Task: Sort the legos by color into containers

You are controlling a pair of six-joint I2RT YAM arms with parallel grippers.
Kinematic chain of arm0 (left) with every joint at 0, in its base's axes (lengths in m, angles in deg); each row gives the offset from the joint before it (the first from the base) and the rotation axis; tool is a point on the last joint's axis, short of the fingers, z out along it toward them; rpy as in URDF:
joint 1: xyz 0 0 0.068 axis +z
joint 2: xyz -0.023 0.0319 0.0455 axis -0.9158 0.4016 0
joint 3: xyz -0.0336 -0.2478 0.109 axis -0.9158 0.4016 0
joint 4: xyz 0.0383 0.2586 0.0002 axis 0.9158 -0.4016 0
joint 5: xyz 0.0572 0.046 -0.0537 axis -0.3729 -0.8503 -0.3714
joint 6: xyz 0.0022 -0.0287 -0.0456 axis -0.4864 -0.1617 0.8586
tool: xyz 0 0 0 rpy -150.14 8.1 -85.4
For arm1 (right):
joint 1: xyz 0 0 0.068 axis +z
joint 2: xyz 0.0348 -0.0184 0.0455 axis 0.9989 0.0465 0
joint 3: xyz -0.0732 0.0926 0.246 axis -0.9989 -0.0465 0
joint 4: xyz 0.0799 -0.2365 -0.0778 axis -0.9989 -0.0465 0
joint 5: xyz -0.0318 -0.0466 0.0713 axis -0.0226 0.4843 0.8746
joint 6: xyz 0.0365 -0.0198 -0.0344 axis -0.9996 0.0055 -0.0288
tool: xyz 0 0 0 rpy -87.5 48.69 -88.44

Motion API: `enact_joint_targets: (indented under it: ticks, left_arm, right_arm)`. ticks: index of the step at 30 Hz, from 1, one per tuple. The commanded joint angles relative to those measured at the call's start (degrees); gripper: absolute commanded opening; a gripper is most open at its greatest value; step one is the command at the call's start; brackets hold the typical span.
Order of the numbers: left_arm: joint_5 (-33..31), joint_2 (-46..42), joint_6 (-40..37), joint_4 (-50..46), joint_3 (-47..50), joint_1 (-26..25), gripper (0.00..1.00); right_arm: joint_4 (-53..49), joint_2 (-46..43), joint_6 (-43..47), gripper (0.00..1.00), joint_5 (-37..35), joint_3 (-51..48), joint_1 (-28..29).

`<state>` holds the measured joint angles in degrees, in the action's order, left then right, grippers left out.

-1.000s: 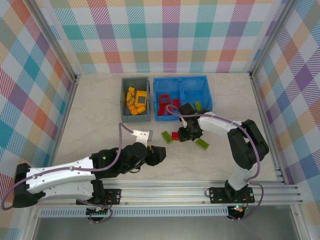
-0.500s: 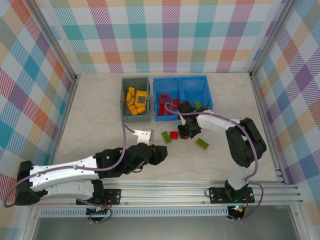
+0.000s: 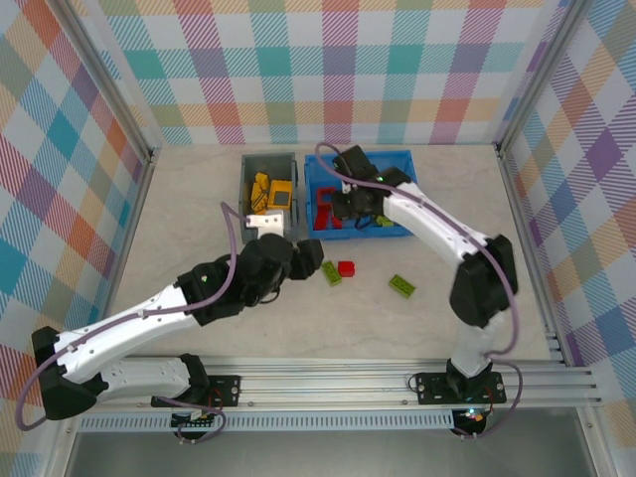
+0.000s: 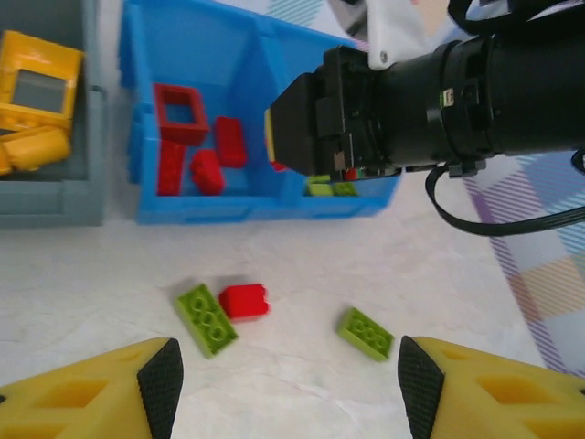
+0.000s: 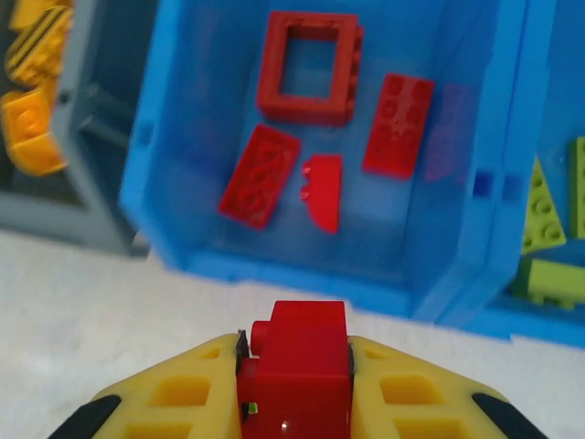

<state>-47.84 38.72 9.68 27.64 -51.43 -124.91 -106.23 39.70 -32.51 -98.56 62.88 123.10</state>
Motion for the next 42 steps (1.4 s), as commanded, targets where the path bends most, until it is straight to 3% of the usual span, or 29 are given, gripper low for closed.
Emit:
enact_joint_targets:
  ticks: [1, 6, 14, 19, 24, 33, 37, 42]
  left_arm:
    - [5.43, 1.40, -2.53, 1.65, -1.24, 3.48, 0.65]
    - [5.85, 3.17, -3.61, 2.98, -1.49, 4.44, 0.65]
    - [8.41, 5.21, -5.39, 9.73, 1.70, 4.62, 0.66]
    - [9.60, 7.62, -6.00, 12.59, 1.12, 4.62, 0.66]
    - [10.08, 8.61, -4.99, 12.65, 1.62, 4.58, 0.66]
    - [7.71, 8.36, 0.52, 3.94, 3.45, 4.33, 0.63]
    - [8.93, 6.96, 2.62, 2.30, 5.73, 4.10, 0.62]
    - [13.38, 4.39, 4.57, 2.88, 9.53, 3.19, 0.62]
  right_arm:
    - [-5.55, 8.52, -2.40, 0.22, -7.69, 8.56, -0.78]
    - [-6.60, 19.94, -1.20, 0.23, -14.37, 21.77, -1.69]
    - [-10.83, 34.65, 1.66, 0.25, -15.55, 41.40, -3.55]
    - [-13.23, 38.34, 2.30, 0.41, -14.68, 47.61, -3.66]
    - [-11.42, 32.22, 3.71, 0.52, -12.53, 44.94, -2.58]
    - [-8.69, 13.88, 3.30, 0.51, -7.30, 34.71, -0.01]
    - [-5.45, 1.43, 2.88, 0.52, -5.82, 19.80, 0.09]
    - [-1.40, -16.87, 1.72, 0.60, -2.16, -6.19, 0.03]
